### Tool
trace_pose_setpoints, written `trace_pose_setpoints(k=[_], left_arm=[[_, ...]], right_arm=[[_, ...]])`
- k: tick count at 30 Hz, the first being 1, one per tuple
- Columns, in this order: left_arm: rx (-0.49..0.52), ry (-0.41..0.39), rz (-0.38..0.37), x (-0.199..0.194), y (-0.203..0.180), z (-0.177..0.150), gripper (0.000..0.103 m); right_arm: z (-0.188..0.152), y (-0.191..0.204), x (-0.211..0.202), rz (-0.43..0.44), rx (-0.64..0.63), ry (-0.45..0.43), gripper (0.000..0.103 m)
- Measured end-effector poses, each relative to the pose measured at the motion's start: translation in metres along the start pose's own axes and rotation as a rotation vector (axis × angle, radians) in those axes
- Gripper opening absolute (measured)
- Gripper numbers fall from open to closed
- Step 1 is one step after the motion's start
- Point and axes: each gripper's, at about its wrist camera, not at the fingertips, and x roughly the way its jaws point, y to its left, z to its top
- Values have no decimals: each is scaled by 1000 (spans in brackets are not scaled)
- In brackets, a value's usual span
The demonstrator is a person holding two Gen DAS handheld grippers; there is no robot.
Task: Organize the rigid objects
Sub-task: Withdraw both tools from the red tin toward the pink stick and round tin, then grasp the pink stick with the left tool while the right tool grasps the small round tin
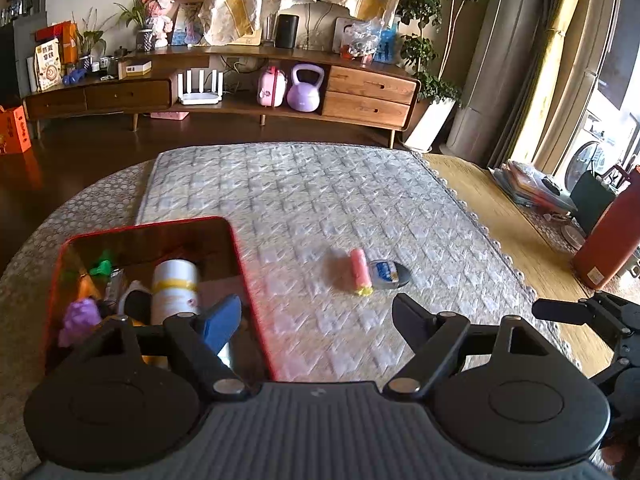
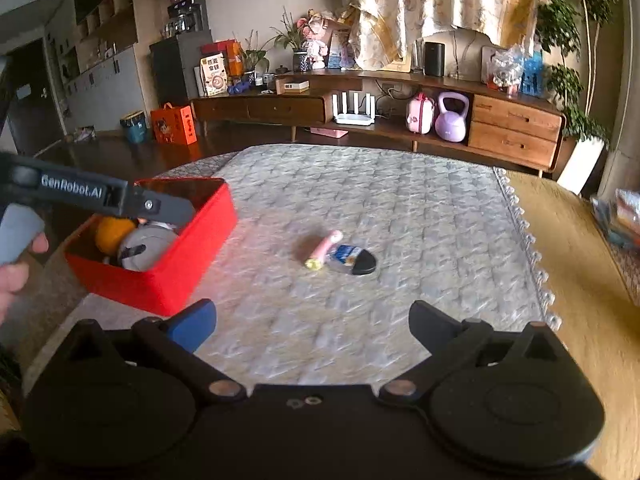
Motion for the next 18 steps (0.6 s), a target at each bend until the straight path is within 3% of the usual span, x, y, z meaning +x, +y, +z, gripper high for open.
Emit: trace_pose_setpoints(k=[18], left_arm=[[9, 94, 59, 103, -37, 42, 83]], right_arm=[[23, -44, 81, 75, -154, 30, 102]])
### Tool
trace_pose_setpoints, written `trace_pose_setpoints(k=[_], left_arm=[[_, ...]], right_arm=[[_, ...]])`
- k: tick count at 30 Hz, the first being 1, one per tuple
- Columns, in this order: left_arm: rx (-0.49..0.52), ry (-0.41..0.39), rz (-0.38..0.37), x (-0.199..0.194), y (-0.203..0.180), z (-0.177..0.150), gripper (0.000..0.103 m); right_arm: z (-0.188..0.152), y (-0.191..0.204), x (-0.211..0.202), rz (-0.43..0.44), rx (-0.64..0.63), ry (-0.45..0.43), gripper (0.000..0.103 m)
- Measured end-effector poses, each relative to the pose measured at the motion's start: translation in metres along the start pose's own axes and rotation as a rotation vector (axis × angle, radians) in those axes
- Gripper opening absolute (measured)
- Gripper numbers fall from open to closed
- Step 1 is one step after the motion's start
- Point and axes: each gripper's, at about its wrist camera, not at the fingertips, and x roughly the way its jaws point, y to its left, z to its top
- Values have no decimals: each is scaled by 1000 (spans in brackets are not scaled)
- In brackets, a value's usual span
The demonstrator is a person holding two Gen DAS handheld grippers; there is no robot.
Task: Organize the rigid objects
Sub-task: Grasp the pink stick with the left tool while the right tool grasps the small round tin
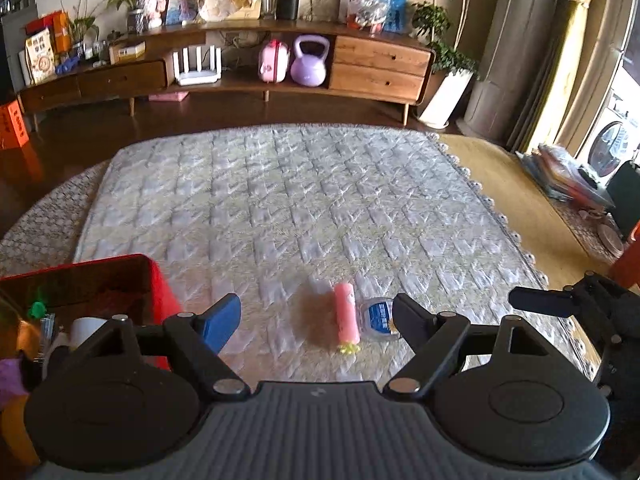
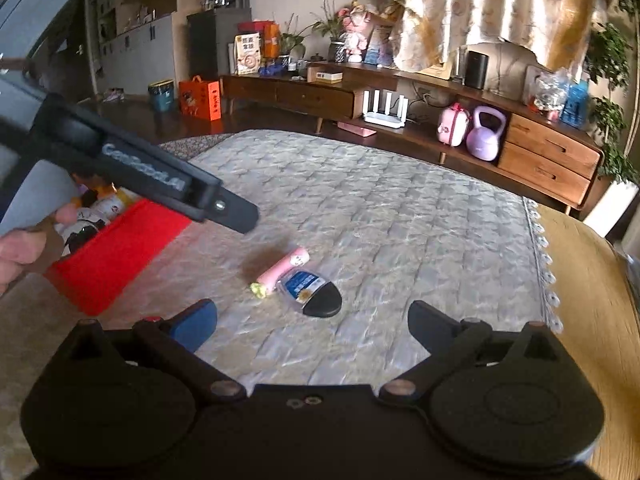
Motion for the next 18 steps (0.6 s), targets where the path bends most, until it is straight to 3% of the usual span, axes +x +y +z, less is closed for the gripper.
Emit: trace_pose_setpoints(k=[9, 18], left_arm=[[2, 55, 21, 44, -11, 6, 83], [4, 51, 39, 66, -9, 2, 83]], right_arm=[[3, -5, 34, 39, -28, 27, 96], [2, -3, 55, 70, -34, 46, 74]])
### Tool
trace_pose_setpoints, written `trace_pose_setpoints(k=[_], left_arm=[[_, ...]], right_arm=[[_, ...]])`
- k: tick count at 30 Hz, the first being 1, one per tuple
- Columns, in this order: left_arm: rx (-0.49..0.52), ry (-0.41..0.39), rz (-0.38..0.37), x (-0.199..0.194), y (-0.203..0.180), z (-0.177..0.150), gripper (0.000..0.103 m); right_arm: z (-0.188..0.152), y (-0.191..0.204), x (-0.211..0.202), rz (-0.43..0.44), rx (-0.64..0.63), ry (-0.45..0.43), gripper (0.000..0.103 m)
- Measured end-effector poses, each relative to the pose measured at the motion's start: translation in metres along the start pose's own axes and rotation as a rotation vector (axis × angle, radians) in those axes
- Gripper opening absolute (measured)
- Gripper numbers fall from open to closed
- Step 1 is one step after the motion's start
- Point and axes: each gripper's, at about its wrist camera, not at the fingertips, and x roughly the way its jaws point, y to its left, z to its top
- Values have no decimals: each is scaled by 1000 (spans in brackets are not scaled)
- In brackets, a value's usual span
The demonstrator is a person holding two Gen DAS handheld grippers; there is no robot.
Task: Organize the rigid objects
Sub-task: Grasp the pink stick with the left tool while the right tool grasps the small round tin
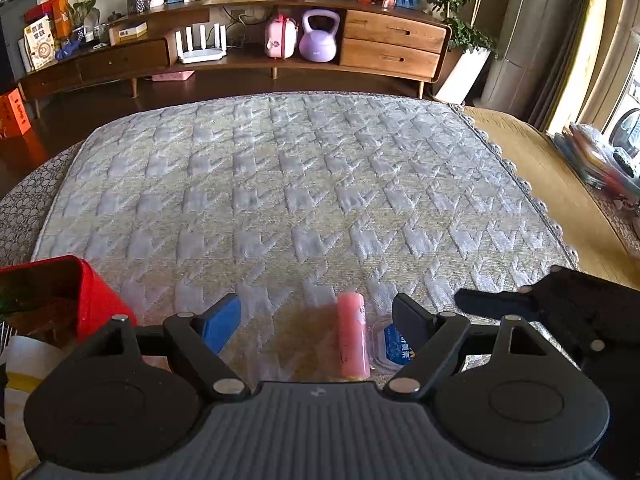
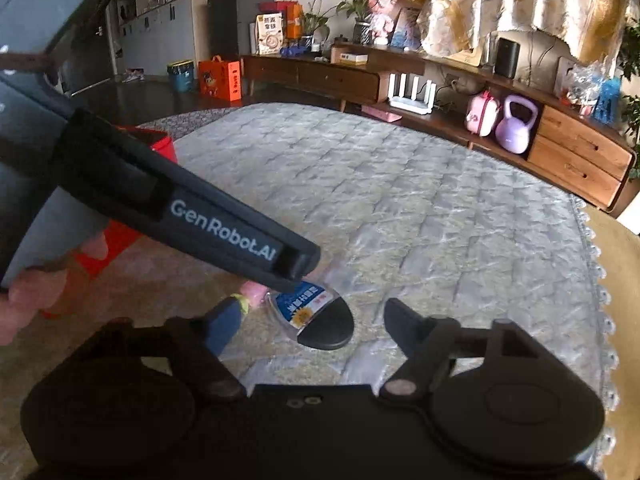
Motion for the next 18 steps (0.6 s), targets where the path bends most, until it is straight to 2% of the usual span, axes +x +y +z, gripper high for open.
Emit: trace_pose_setpoints(k=[4, 5, 6, 8, 10, 14, 16, 18], left_arm=[[15, -6, 5, 3, -1, -4, 81], [16, -5, 4, 4, 0, -4, 78], [19, -3, 4, 5, -1, -5, 78], [26, -4, 7, 6, -2, -7, 77], [30, -12, 2, 6, -2, -8, 74], [36, -12, -14, 6, -1, -9, 60], [28, -3, -29, 7, -2, -9, 57], [35, 4, -33, 8, -2, -11, 48]], right_arm=[[0, 2, 1, 11, -12, 8, 64], [0, 2, 2, 12, -14, 13, 62], [-1, 2, 2, 16, -11, 16, 56], [-2, 2, 1, 18, -4, 11, 53], [-2, 1, -1, 19, -3, 9, 44], [-5, 1, -7, 17, -10, 23, 44], [-9, 0, -12, 13, -15, 25, 44], [-15, -4, -19, 7, -3, 23, 44]])
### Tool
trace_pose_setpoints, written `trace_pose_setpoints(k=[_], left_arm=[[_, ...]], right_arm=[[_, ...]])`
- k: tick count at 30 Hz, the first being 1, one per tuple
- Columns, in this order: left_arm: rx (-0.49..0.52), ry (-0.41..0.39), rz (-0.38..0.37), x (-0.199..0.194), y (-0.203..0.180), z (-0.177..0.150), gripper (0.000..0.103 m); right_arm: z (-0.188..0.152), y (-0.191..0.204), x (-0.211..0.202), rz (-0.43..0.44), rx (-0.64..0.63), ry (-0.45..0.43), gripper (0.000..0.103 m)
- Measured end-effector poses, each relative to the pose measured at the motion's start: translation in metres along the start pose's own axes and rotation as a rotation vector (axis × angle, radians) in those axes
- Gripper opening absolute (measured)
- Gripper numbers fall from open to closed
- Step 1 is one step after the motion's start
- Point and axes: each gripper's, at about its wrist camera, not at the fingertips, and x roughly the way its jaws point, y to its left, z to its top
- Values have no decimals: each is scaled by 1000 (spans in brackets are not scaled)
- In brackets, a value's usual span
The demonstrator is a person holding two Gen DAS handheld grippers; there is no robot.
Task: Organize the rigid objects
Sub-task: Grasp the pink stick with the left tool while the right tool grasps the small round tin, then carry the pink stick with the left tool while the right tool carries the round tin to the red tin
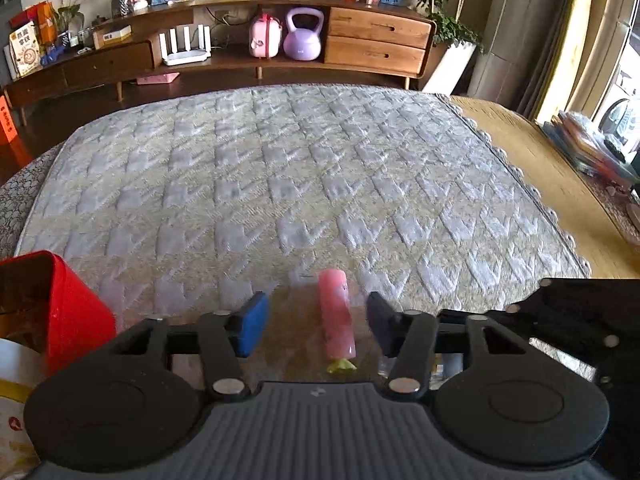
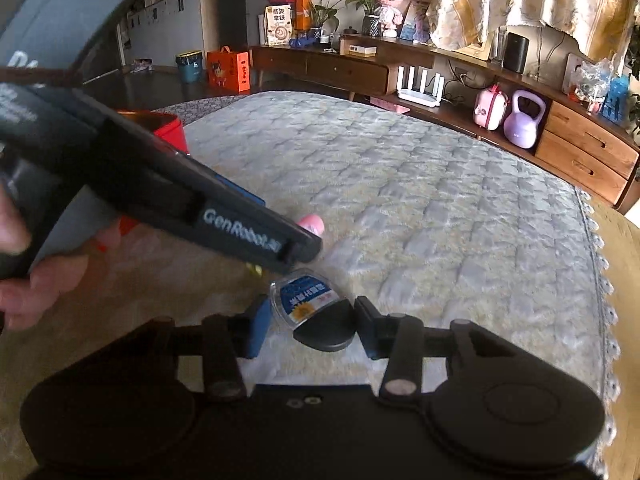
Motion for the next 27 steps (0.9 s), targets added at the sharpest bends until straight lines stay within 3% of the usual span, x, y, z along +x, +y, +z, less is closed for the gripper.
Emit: trace_pose_setpoints(k=[5, 11, 23, 24, 26, 27], left_arm=[[93, -29, 35, 2, -14, -12, 45], [176, -57, 38, -2, -32, -17, 15], [100, -72, 7, -40, -14, -16, 15], [92, -73, 2, -45, -11, -16, 15], [78, -79, -4, -57, -6, -17, 15], [72, -82, -6, -63, -3, -16, 15]], right_arm=[[-7, -8, -9, -12, 55, 0, 44], [-8, -4, -12, -51, 113, 0, 44], [1, 14, -37, -118, 213, -10, 39], [3, 16, -41, -123, 211, -13, 38], [6, 22, -47, -142, 197, -13, 25], [8, 24, -48, -146, 197, -7, 12]])
